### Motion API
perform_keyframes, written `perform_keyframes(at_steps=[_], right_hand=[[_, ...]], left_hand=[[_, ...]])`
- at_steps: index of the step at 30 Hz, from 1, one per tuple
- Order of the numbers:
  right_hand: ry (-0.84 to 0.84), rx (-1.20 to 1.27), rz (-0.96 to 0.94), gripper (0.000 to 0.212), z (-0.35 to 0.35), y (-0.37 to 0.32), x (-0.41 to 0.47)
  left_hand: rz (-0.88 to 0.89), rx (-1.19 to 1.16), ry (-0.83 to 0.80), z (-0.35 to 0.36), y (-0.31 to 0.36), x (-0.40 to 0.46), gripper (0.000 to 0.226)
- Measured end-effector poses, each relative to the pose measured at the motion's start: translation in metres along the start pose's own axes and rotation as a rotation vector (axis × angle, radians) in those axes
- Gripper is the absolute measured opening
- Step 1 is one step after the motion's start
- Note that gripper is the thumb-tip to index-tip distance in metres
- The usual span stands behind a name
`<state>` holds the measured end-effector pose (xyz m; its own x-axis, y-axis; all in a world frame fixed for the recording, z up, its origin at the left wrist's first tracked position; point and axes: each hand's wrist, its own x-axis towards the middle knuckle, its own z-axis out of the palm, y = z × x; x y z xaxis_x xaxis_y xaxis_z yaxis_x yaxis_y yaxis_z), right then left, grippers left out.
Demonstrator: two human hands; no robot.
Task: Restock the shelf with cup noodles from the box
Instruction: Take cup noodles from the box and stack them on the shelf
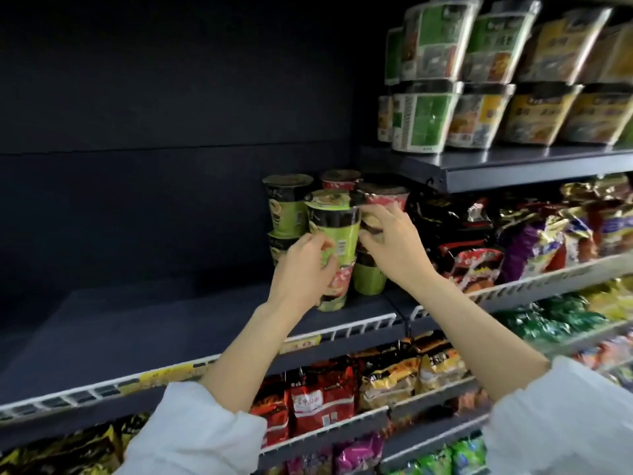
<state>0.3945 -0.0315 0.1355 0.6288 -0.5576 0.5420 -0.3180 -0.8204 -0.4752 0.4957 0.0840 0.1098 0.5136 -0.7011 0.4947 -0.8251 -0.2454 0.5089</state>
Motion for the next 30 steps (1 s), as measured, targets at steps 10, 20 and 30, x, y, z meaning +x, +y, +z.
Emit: perform_keyframes(at_steps=[10,20,30], right_hand=[[-0.116,-0.075,0.343,0.040,-0.069,0.082,-0.117],[-0.200,-0.225,0.627,0.040,-0.188,0.218,-0.227],[-0.682,-0.348,0.798,0.074,-0.300,0.324,-0.340]], left_hand=[[0.095,-0.146,-0.155,0.088,0.077,-0.047,0.019],[0.217,-0.137,-0.438,0.214,0.262,-0.104,0.023],[0.085,-0.049,-0.804,0.336,0.377,-0.179,0.028]])
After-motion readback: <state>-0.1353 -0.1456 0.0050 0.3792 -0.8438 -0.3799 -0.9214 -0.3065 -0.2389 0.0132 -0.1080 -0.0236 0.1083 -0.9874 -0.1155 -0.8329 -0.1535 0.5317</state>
